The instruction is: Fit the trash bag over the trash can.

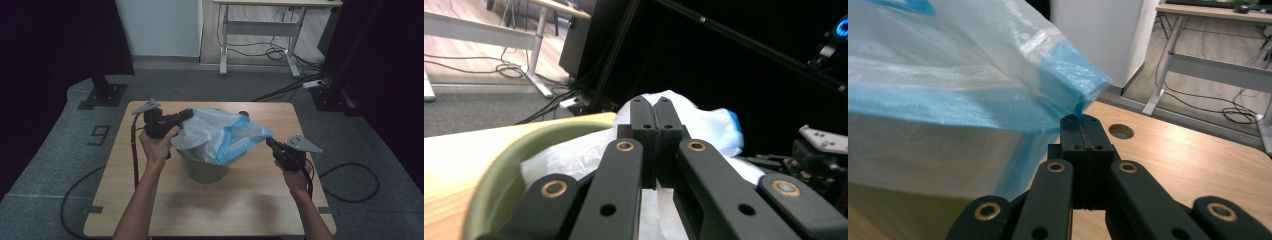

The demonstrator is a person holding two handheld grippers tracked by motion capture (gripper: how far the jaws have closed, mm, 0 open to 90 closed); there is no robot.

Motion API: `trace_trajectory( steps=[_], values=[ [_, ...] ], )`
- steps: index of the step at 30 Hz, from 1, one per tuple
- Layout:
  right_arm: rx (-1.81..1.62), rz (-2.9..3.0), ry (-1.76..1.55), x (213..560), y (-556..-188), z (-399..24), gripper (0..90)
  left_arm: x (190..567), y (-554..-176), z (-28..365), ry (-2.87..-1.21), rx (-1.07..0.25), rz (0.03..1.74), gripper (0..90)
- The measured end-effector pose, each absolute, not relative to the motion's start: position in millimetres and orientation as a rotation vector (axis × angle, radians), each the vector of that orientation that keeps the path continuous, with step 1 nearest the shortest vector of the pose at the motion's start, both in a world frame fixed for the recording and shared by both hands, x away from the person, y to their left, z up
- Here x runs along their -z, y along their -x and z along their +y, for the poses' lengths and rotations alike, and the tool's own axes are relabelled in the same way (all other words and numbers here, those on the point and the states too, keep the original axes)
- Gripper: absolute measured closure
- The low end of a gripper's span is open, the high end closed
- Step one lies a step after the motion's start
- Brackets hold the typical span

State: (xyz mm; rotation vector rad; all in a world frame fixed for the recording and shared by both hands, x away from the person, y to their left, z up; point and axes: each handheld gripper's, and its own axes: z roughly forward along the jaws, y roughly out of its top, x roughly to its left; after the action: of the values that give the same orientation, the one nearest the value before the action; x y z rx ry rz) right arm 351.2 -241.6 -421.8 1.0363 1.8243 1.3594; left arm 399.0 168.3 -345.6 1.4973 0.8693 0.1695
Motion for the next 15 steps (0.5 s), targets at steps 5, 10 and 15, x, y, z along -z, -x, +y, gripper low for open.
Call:
trace_trajectory(
  steps=[5,10,15],
  values=[
    [-1.359,1.787,-1.063,420,-353,-249,88.9,341,-397,185,-1.466,-0.192,0.873,89.7],
    [-1.352,1.760,-1.074,414,-352,-255,88.9,338,-393,196,-1.443,-0.211,0.874,89.8],
    [-1.357,1.716,-1.046,405,-347,-256,88.8,342,-383,204,-1.447,-0.214,0.859,89.7]
  ],
)
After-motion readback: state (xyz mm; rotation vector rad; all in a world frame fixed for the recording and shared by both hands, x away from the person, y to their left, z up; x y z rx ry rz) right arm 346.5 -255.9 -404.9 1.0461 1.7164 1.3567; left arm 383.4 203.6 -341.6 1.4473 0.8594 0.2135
